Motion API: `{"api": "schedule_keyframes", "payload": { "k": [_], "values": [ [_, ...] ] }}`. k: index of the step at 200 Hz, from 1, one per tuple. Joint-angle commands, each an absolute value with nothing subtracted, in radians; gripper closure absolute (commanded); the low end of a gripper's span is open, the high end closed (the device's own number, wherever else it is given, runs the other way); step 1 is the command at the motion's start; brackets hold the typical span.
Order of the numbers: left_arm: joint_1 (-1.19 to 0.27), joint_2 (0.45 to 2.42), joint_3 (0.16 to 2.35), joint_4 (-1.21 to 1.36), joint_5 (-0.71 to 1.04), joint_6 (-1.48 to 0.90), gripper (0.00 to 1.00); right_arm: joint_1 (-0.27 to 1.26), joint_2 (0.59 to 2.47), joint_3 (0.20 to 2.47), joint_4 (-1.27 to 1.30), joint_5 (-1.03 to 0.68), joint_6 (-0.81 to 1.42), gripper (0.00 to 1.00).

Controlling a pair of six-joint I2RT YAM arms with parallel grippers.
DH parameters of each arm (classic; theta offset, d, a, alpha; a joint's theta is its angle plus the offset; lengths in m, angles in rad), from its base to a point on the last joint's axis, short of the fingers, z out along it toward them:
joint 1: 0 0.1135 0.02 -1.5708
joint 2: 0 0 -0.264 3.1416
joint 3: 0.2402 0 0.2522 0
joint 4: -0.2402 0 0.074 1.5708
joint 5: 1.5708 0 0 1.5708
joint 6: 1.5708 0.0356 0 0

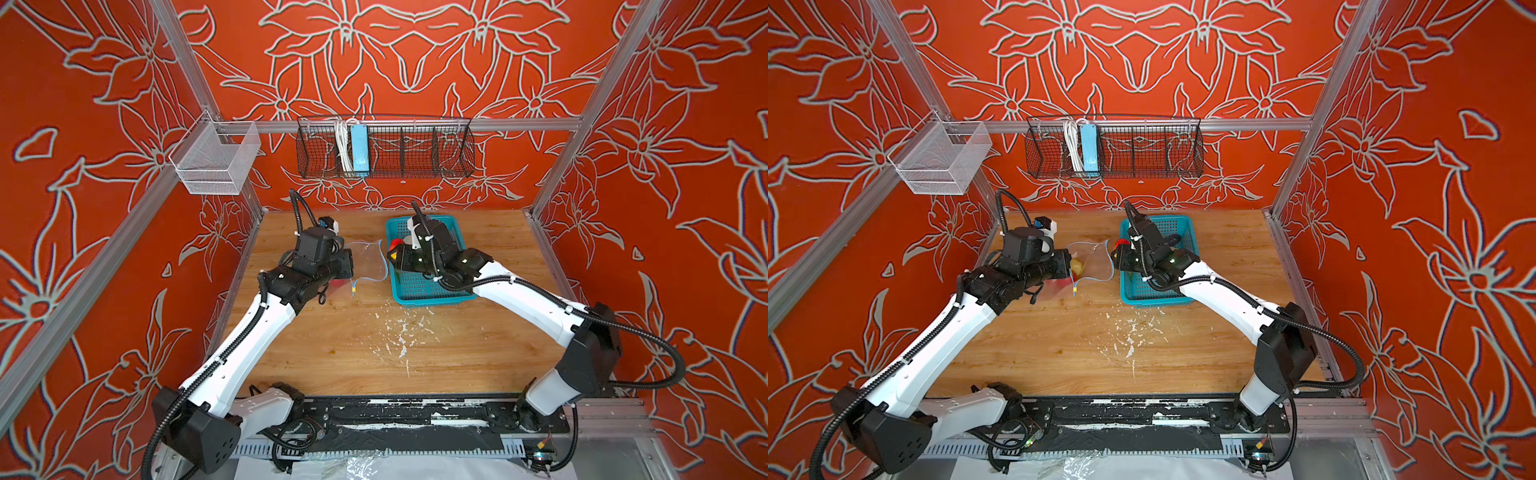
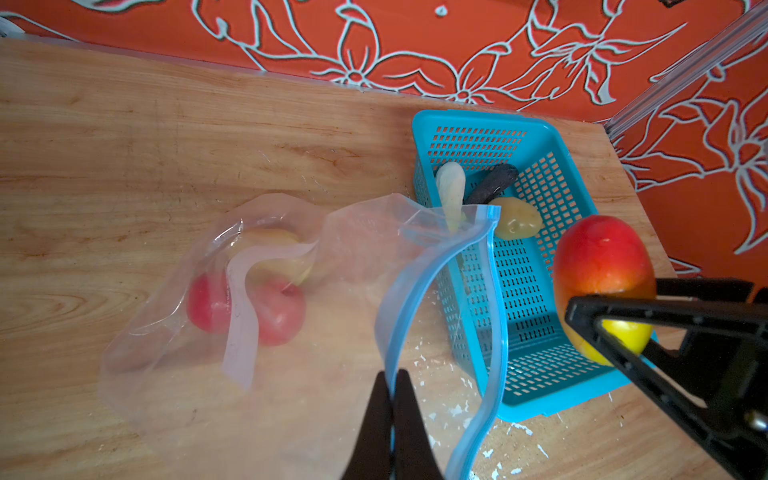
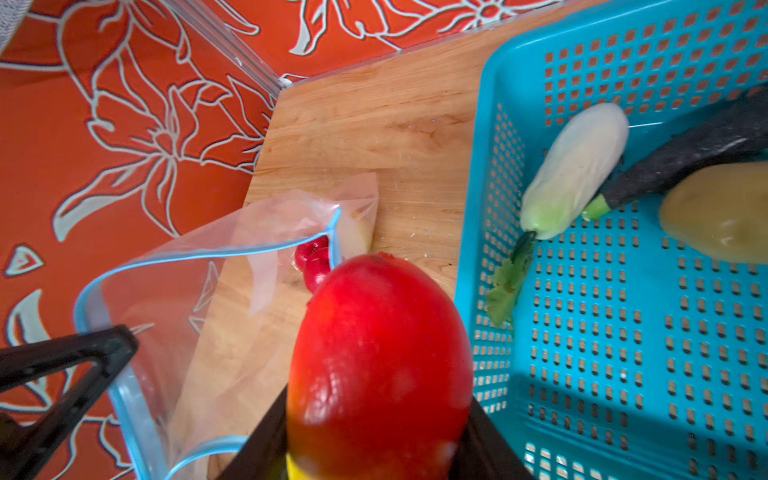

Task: Place the food in the zip-top bag and seal the zipper
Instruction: 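Carry the held mango over the bag mouth beside the left gripper, then lower the mango into the bag mouth and open the right gripper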

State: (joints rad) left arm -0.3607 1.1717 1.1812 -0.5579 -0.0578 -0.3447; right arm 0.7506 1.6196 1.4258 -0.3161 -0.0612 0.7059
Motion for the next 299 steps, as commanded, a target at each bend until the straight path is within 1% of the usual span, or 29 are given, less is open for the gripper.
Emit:
{"api": "schedule_keyframes", "payload": {
  "k": [1, 110, 241, 250, 269, 279, 292, 299],
  "values": [
    [-0.357, 1.169, 1.173, -0.543, -0.064, -0.349, 1.00, 0.777, 1.647, 1.474, -0.299, -0.075, 0.701, 0.67],
    [-0.357, 1.168, 1.173, -0.543, -0.064, -0.350, 1.00, 0.868, 1.763, 1.603, -0.297, -0.099, 0.696, 0.67],
    [-0.357, 1.165, 1.175, -0.545, -0.062, -0.349, 1.00, 0.919, 1.866, 1.696, -0.310, -0.103, 0.699, 0.67],
    [-0.357, 1.163, 1.175, -0.545, -0.063, -0.349, 1.00, 0.919, 1.874, 1.699, -0.319, -0.100, 0.698, 0.65],
    [-0.357, 1.162, 1.173, -0.543, -0.063, -0.349, 1.00, 0.919, 1.883, 1.713, -0.340, -0.099, 0.694, 0.48],
    [-0.358, 1.161, 1.173, -0.543, -0.063, -0.350, 1.00, 0.919, 1.881, 1.719, -0.348, -0.094, 0.691, 0.43],
    [-0.357, 1.161, 1.173, -0.543, -0.063, -0.349, 1.00, 0.919, 1.877, 1.723, -0.351, -0.090, 0.686, 0.41],
    [-0.357, 1.161, 1.174, -0.544, -0.063, -0.349, 1.00, 0.919, 1.874, 1.723, -0.352, -0.087, 0.683, 0.37]
  ]
}}
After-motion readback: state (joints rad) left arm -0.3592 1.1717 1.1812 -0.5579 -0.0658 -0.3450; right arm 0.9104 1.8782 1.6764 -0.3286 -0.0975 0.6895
